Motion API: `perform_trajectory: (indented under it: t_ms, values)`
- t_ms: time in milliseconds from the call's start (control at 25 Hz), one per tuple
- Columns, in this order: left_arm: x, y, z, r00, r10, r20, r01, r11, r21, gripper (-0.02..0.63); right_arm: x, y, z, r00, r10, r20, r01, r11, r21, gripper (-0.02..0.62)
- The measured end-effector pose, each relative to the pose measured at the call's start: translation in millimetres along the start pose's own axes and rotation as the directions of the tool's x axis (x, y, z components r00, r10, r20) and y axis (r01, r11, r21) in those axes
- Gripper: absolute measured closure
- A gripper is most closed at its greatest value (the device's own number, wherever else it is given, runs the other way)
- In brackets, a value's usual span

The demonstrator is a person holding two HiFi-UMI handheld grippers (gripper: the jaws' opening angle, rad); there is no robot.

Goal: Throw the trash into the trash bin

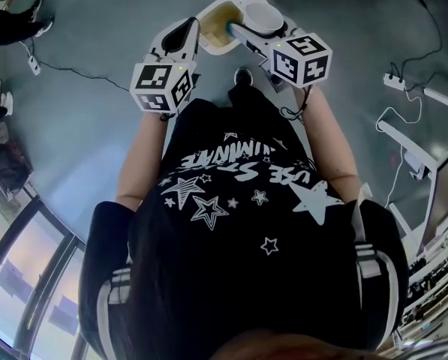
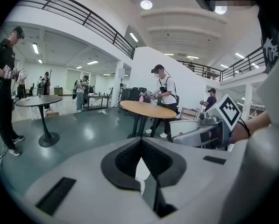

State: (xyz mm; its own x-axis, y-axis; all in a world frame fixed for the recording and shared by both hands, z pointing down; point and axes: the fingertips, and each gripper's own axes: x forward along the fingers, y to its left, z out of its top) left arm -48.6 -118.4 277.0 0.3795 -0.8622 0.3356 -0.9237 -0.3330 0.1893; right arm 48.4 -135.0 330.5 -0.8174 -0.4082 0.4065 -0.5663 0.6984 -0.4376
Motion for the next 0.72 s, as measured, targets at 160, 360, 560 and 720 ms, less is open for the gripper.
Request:
perform_trajectory:
  t_ms: [160, 360, 560, 720]
  values:
    - [15.5, -1.4, 0.9, 1.000, 0.021, 0.000, -0.021, 1.000, 0.015, 0.595, 8.1, -11.5, -0.8, 0.999, 0.030, -0.032, -0.031, 0.999, -0.019, 0.285]
    - [23.7, 1.7, -2.0, 1.000, 0.013, -0.004, -0.013, 1.000, 0.022, 0.595, 20.8, -16.2, -4.2, 0.997, 0.033, -0.065, -0.034, 0.999, -0.009, 0.285]
    - [35.2, 22.1, -12.2, 1.000, -0.016, -0.022, 0.016, 1.000, -0.007, 0.595, 39.9, -15.4, -8.9, 0.997, 0.009, -0.078, -0.008, 1.000, 0.014, 0.284]
    - [57.3, 29.0, -25.3, 0.998, -0.047, -0.051, 0.045, 0.998, -0.035, 0.595, 44.3, -31.9, -15.9, 0.996, -0.032, -0.079, 0.037, 0.998, 0.055, 0.285]
